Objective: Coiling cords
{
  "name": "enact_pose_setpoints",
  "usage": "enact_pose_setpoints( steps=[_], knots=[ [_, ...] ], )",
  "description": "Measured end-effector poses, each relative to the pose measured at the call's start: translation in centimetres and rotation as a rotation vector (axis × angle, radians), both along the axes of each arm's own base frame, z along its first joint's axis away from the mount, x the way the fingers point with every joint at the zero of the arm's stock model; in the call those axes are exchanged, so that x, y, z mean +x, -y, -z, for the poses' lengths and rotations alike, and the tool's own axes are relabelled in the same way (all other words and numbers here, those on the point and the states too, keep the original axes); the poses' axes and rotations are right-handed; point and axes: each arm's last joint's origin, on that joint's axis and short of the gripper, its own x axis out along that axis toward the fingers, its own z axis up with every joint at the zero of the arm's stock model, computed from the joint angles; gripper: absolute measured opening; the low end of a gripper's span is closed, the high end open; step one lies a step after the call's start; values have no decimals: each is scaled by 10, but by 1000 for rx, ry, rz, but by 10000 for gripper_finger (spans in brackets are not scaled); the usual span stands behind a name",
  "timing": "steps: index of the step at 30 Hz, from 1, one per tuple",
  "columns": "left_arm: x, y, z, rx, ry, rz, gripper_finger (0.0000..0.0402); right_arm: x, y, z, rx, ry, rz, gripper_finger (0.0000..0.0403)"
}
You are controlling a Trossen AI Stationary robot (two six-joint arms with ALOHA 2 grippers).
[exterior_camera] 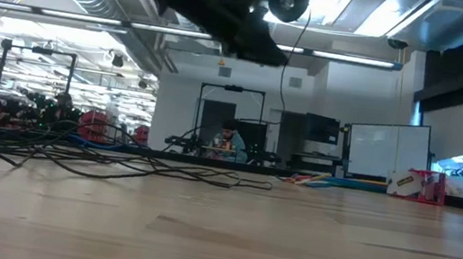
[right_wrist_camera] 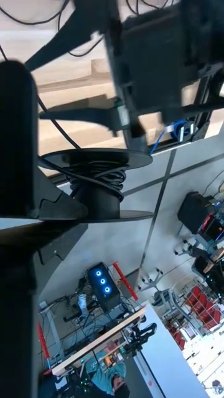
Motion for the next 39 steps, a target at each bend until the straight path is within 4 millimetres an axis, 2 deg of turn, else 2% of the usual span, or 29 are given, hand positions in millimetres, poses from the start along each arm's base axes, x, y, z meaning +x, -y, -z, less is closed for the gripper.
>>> enact_pose_setpoints(
  steps=[8, 16, 24, 33, 39],
  knots=[
    [3, -2, -2, -1, 12, -1, 156, 0, 0, 0, 4, -2, -7, 3],
    [7, -4, 4, 20, 17, 5, 92, 0, 0, 0, 4, 1, -7, 3],
    [4, -10, 7, 38, -27, -10, 7, 0, 0, 0, 4, -1, -7, 3],
    [-5, -30, 15, 18, -121, -175, 3, 1, -2, 2, 62, 11, -73, 3],
    [-13, -35, 17, 36, -195, -279, 4, 1, -2, 21, 74, -64, -76, 3]
  ],
)
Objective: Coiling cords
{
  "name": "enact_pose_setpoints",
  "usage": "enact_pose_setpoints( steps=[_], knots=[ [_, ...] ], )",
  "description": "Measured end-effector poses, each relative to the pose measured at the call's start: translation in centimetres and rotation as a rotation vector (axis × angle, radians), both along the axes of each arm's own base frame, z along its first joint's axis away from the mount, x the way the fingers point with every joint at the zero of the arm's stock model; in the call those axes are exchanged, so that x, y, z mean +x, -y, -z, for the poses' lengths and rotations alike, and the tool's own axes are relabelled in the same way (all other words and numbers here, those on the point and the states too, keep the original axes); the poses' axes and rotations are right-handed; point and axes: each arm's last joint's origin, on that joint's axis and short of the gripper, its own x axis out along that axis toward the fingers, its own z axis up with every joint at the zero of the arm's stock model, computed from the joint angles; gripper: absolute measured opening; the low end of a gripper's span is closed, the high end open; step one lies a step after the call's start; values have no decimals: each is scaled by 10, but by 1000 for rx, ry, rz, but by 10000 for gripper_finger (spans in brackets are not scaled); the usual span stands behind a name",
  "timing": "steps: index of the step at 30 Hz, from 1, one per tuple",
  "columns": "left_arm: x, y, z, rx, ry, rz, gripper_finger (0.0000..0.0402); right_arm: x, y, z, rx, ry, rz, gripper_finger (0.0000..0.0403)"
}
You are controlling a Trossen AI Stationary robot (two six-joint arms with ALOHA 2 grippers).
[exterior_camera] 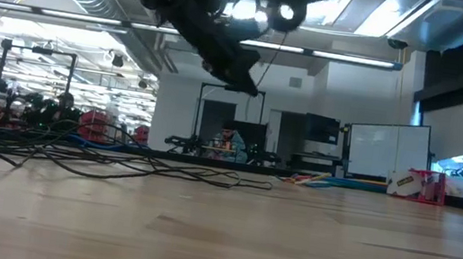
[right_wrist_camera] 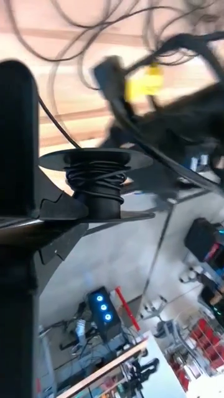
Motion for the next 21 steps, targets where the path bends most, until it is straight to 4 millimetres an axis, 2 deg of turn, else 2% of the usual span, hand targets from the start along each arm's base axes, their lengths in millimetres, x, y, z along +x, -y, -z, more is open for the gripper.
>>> enact_pose_setpoints(
  steps=[4, 11, 17, 21],
  knots=[
    [-8, 4, -15, 4, 6, 1, 4, -1, 1, 13, -24, -44, 40, 3],
    [-21, 26, -42, 2, 38, 47, 2, -4, 2, 37, -45, -123, 70, 3],
    [-21, 41, -49, 9, 59, 91, 4, -5, 2, 54, -49, -147, 77, 3],
    [-25, 43, -56, 24, 77, 79, 3, -6, 2, 58, -50, -159, 77, 3]
  ],
)
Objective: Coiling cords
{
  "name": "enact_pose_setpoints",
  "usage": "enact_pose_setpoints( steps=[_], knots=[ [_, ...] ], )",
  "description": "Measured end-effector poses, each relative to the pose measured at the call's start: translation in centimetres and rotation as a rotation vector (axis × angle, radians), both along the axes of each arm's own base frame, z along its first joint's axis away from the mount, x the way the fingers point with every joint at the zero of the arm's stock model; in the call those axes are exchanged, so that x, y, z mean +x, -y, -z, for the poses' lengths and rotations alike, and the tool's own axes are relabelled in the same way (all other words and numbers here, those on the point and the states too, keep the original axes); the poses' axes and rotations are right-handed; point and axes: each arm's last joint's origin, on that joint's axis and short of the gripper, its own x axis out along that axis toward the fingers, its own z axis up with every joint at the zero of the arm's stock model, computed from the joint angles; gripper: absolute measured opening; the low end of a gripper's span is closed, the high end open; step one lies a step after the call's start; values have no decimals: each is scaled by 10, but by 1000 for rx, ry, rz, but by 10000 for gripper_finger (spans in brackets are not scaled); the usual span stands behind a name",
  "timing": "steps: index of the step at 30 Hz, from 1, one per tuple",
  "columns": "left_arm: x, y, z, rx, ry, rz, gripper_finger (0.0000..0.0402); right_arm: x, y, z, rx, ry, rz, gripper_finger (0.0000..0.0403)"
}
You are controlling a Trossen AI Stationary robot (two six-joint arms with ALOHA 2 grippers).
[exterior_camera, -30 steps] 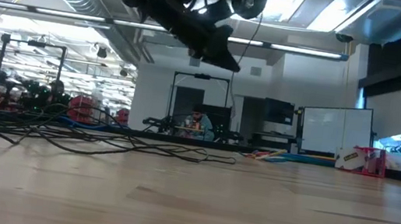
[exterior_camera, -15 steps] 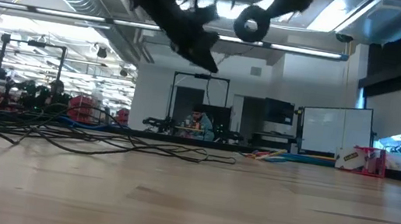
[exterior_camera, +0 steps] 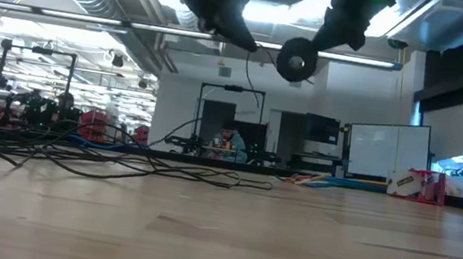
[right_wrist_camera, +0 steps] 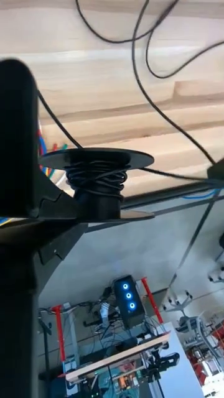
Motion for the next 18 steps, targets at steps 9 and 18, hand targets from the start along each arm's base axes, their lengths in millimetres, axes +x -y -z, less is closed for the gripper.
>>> enact_pose_setpoints(
  steps=[9, 18],
  knots=[
    [-12, -23, 19, -41, -62, -121, 4, 4, -3, -28, 60, 163, -90, 3],
    [-15, -12, 3, -40, 47, -103, 5, 3, -1, -14, 24, 35, -23, 3]
  ],
)
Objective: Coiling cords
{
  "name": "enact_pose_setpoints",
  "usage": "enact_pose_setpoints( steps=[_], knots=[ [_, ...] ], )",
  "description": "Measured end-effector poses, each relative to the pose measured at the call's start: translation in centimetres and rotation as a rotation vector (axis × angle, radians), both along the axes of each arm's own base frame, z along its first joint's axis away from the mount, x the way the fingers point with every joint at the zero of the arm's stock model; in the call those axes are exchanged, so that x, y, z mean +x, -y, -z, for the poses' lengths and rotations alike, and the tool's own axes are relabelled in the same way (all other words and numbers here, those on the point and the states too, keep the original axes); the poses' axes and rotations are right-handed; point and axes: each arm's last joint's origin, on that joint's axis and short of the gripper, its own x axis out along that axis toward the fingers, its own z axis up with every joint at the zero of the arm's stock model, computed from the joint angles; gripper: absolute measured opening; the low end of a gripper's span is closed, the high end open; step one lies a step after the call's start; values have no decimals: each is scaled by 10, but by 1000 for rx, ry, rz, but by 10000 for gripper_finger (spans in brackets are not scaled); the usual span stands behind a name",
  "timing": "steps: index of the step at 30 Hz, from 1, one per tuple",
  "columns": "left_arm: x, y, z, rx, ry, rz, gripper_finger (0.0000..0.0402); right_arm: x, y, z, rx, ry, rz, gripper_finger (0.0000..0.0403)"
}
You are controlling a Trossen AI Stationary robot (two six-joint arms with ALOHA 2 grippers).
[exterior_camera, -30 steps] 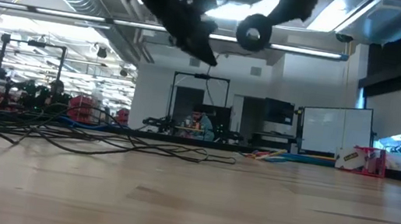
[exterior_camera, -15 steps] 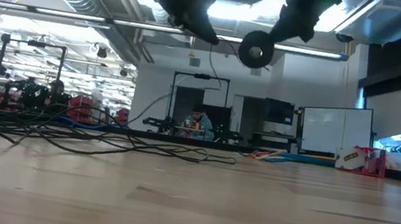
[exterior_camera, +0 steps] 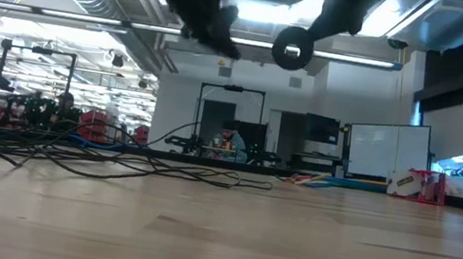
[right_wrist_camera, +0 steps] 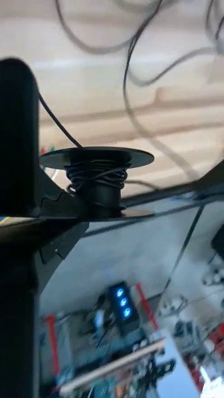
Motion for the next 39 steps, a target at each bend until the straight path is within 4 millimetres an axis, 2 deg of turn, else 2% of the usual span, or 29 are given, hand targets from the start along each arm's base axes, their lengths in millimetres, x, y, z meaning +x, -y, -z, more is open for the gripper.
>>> enact_pose_setpoints(
  steps=[7, 12, 19, 25, 30, 39],
  knots=[
    [8, 36, -17, 35, 128, 217, 2, 9, 2, 7, -60, -8, 61, 3],
    [12, 46, -21, 49, 178, 267, 4, 18, 2, 7, -53, 58, 50, 3],
    [16, 51, -24, 32, 229, 382, 3, 27, 4, 0, -47, 173, 19, 3],
    [18, 51, -23, 41, 235, 392, 2, 30, 2, -27, -39, 327, -51, 3],
    [24, 50, -20, 68, 253, 396, 4, 32, 1, -40, -2, 375, -104, 3],
    [30, 32, -10, 75, 243, 328, 4, 32, 0, -54, 21, 417, -134, 3]
  ],
)
